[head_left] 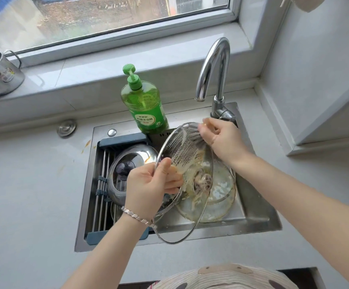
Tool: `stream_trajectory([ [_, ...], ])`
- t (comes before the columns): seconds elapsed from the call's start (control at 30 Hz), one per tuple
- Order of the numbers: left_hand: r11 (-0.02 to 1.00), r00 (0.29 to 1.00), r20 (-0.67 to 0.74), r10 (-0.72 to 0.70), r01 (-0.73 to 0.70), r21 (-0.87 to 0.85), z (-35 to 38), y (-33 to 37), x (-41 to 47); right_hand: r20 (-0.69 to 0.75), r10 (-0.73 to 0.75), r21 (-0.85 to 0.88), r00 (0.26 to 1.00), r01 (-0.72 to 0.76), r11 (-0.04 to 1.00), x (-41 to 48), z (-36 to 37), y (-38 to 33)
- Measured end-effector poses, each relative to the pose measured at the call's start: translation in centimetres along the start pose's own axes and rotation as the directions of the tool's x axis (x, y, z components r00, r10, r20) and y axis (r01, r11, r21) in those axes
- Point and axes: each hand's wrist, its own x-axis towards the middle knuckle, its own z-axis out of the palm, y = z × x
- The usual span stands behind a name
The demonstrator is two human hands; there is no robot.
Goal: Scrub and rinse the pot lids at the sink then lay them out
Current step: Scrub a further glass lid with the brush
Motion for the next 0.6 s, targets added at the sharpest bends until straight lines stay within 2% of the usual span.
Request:
stream_trajectory([
  [0.1,0.999,0.999,-0.028,0.020,-0.019,0.030,-0.3,0.1,0.5,0.214,-0.189,0.027,0.958,0.188,0.982,-3.4,1.6,-1.9],
  [0.13,0.999,0.999,-0.026,0.018,-0.017,0.033,-0.4,0.2,0.6,0.223,-0.214,0.025,0.951,0.214,0.977,-3.6,1.8,-1.9],
  [0.17,0.999,1.000,-0.018,0.014,-0.013,0.030,-0.5,0.2,0.6,0.175,-0.199,0.012,0.964,0.199,0.980,-2.9,1.5,-1.7],
  [0.23,1.000,1.000,-0.003,0.013,-0.013,0.029,-0.4,0.2,0.4,0.003,-0.032,0.015,0.999,0.032,0.999,-0.7,0.3,-0.7],
  [0.27,0.999,1.000,0.000,0.014,-0.014,0.029,-0.2,0.1,0.2,-0.038,0.033,0.008,0.999,-0.033,0.999,-0.2,0.1,-0.4],
  [0.3,1.000,1.000,0.000,0.011,-0.011,0.026,0.0,0.1,0.0,-0.038,0.030,0.005,0.999,-0.030,1.000,-0.6,0.2,-0.4],
  [0.4,1.000,1.000,-0.021,-0.007,0.007,0.007,0.0,0.1,0.3,0.158,-0.238,-0.026,0.958,0.245,0.969,-3.6,1.7,-1.4],
  [0.43,1.000,1.000,-0.024,-0.014,0.014,-0.004,-0.2,0.1,0.4,0.201,-0.266,-0.037,0.943,0.279,0.960,-4.1,1.8,-1.1],
  [0.47,1.000,0.999,-0.027,-0.022,0.021,-0.018,-0.2,0.2,0.4,0.192,-0.241,-0.065,0.952,0.257,0.964,-3.6,1.4,-0.4],
  [0.57,0.999,0.999,-0.026,-0.023,0.022,-0.048,0.1,0.5,0.1,0.040,0.036,-0.050,0.999,-0.034,0.998,-0.6,-0.5,2.2],
  [0.6,0.999,0.999,-0.035,-0.021,0.019,-0.051,0.3,0.6,0.0,0.021,0.053,-0.066,0.998,-0.051,0.997,-0.6,-0.5,2.5],
])
